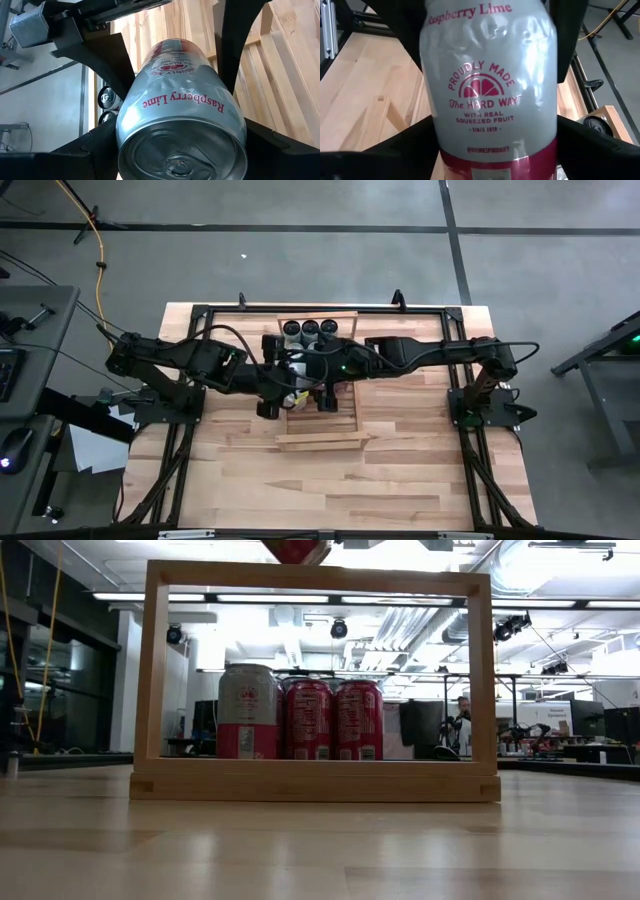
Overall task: Place canned beverage on shelf
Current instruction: Put the pink can on the shelf aligned with the other pink can
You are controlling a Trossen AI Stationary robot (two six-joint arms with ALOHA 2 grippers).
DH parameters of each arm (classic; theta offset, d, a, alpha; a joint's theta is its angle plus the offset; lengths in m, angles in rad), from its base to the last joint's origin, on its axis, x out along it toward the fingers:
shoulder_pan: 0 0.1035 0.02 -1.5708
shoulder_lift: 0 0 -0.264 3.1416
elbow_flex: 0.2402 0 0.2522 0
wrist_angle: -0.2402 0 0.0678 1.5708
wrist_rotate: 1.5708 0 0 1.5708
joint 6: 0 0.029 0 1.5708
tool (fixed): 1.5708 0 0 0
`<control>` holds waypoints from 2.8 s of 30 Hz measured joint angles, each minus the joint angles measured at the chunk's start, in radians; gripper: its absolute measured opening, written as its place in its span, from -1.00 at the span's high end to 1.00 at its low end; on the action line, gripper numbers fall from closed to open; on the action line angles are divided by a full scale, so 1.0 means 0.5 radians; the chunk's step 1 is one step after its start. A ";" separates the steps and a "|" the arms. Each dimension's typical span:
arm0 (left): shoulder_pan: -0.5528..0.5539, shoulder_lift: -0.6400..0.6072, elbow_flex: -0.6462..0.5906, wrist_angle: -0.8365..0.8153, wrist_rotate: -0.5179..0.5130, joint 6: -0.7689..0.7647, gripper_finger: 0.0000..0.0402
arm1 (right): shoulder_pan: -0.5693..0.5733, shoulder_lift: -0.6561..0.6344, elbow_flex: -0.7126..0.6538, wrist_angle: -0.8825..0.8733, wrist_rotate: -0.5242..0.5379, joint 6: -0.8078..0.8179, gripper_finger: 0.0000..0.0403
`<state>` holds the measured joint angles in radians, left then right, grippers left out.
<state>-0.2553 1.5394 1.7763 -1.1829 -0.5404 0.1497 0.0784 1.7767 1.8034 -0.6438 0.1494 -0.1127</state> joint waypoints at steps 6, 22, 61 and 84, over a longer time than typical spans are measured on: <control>0.000 0.000 0.000 -0.012 0.003 0.000 -0.44 | 0.000 0.000 -0.001 0.000 0.000 0.000 -0.40; 0.000 -0.037 -0.026 -0.244 0.076 -0.338 -0.71 | -0.034 -0.005 -0.001 -0.533 0.005 0.089 -0.38; 0.080 -0.628 -2.093 3.555 0.075 -0.920 -0.71 | 0.234 -0.507 -1.644 2.211 0.517 0.940 -0.38; 0.081 -0.597 -2.092 3.609 0.160 -0.976 -0.38 | 0.232 -0.372 -1.505 2.174 0.436 0.947 -0.54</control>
<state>-0.2146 1.2407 0.7303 0.6216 -0.4604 -0.3381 0.1944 1.5906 1.0508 0.4431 0.3673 0.3607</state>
